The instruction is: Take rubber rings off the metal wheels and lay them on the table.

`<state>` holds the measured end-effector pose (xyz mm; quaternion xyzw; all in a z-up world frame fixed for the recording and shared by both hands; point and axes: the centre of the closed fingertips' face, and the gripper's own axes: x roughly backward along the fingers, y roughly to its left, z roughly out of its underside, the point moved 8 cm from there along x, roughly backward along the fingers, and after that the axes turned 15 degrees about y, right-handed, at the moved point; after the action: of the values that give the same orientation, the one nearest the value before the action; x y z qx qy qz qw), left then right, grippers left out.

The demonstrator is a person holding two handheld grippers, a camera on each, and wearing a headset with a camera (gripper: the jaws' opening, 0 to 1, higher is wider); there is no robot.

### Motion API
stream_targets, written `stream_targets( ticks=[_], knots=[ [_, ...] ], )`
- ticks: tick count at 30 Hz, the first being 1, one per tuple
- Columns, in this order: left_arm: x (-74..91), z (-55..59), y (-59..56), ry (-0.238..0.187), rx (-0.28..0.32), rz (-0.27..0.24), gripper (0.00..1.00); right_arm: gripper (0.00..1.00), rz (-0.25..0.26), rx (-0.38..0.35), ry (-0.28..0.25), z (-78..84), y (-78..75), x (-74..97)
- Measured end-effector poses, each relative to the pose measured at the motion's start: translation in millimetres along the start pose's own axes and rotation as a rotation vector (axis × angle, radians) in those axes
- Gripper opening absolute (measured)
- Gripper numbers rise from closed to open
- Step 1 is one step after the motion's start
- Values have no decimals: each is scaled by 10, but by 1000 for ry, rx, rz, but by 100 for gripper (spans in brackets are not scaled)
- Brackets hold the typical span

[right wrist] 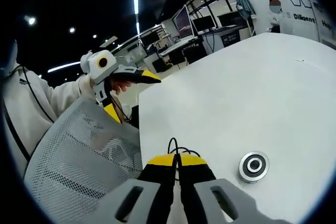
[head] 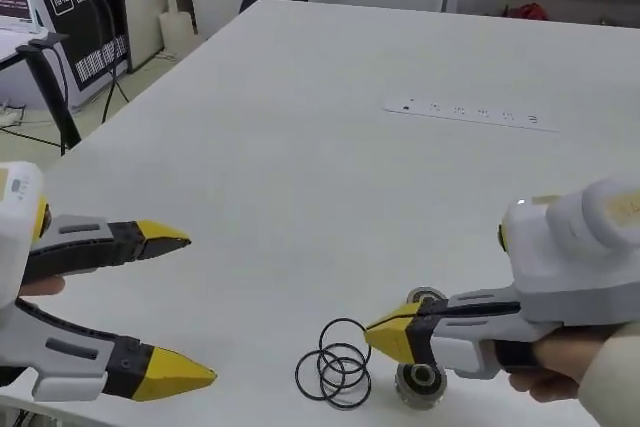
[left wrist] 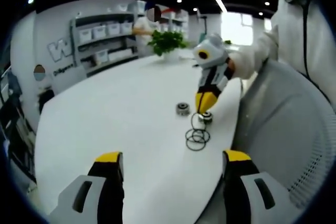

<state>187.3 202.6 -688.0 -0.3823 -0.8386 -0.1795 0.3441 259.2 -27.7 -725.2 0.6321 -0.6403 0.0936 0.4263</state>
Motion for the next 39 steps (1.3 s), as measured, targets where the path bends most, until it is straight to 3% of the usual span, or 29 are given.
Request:
stream_targets(
  ticks=[22,34,39],
  knots=[
    [-40,61,-10,2,31,7,78,0,-46,8,84,143,94,-218],
    [-16,83,-34,3,42,1,78,0,-11,-21,87,140,18,-263],
    [-22,89,-48,8,42,3,78,0,16,-1,93,146,-1,-269]
  ],
)
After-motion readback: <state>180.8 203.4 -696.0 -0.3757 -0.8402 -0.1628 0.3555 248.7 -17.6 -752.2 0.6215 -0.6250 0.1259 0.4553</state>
